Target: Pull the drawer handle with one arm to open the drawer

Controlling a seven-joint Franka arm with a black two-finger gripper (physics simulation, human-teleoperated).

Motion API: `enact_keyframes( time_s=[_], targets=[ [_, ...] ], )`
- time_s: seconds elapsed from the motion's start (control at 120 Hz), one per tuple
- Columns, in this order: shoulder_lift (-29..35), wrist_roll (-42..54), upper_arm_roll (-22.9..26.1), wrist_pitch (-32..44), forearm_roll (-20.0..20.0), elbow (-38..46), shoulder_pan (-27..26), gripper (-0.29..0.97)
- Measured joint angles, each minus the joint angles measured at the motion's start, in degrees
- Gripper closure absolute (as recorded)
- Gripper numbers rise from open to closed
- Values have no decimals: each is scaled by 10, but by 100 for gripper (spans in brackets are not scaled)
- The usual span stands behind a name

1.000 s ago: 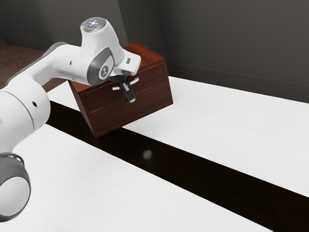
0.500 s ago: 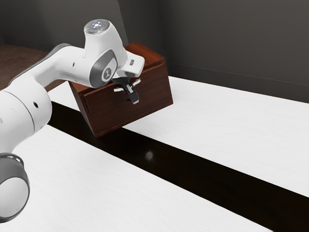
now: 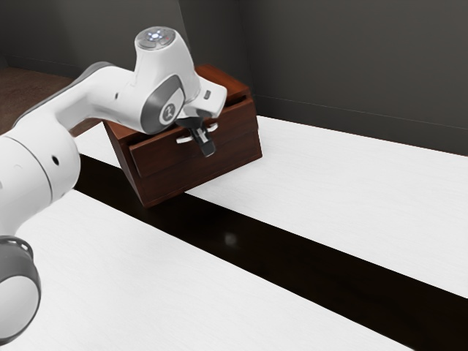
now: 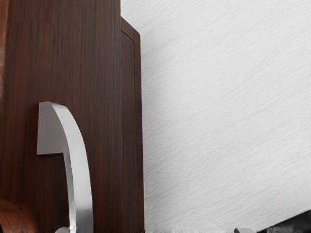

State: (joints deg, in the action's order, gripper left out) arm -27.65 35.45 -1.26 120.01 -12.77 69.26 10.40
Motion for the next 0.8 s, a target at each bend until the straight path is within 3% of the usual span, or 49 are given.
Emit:
enact_keyframes(
  time_s=[0.275, 0.8],
  targets=[
    [22, -4, -35, 9, 1, 37, -41, 22],
    [89, -11, -14, 38, -1, 124, -41, 25]
  ],
)
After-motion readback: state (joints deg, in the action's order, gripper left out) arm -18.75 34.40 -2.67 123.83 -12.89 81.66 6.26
